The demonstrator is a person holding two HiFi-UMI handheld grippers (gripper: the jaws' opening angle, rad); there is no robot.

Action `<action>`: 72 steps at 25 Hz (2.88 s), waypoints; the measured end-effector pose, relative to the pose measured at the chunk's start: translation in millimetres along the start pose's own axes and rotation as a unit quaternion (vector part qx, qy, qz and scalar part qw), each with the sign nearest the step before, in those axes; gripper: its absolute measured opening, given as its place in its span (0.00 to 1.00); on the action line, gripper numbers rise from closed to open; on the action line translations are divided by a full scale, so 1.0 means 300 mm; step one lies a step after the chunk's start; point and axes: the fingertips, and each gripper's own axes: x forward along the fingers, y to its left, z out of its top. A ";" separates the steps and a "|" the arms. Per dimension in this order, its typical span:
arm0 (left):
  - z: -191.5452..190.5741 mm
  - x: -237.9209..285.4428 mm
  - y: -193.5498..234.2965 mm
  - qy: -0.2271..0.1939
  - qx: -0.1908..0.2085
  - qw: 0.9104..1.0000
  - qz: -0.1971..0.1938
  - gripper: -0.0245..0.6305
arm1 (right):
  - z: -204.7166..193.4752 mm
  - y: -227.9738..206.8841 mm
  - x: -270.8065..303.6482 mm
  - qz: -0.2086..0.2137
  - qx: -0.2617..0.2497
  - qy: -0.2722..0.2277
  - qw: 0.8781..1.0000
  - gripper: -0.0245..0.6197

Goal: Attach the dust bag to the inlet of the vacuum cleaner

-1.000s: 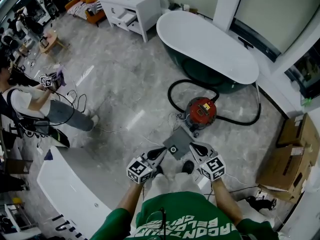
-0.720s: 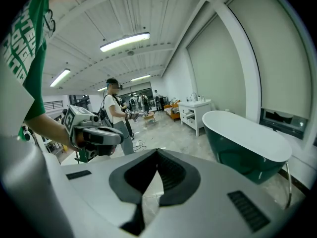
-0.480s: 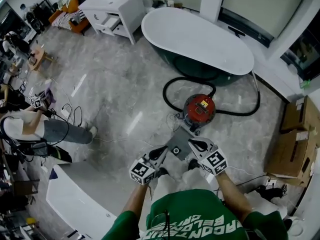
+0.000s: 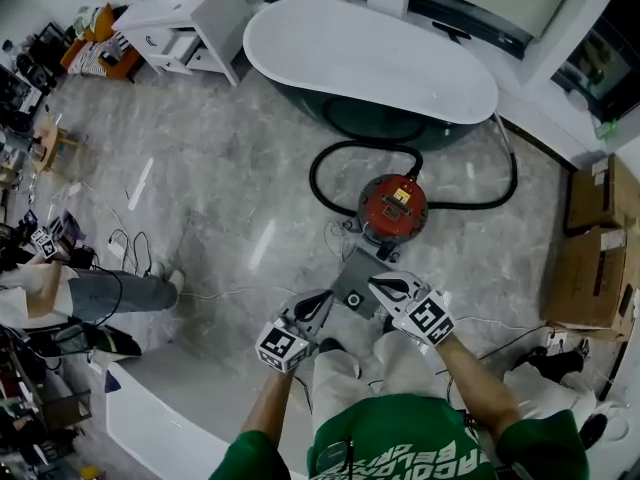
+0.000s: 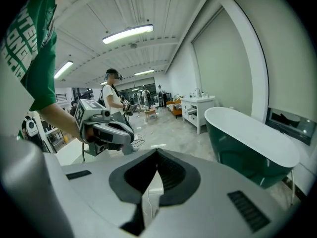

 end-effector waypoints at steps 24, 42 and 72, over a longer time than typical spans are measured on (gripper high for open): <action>-0.729 0.578 0.376 0.014 0.084 0.986 -0.143 0.04 | -0.767 -0.471 0.470 0.012 -0.025 -0.029 0.999 0.05; -1.224 0.785 0.608 -0.053 0.154 0.968 -0.193 0.04 | -1.099 -0.509 0.781 0.008 -0.090 -0.157 0.983 0.05; -2.010 0.508 0.496 -0.016 0.085 0.988 -0.131 0.04 | -1.932 -0.066 1.016 0.087 -0.081 -0.077 0.990 0.05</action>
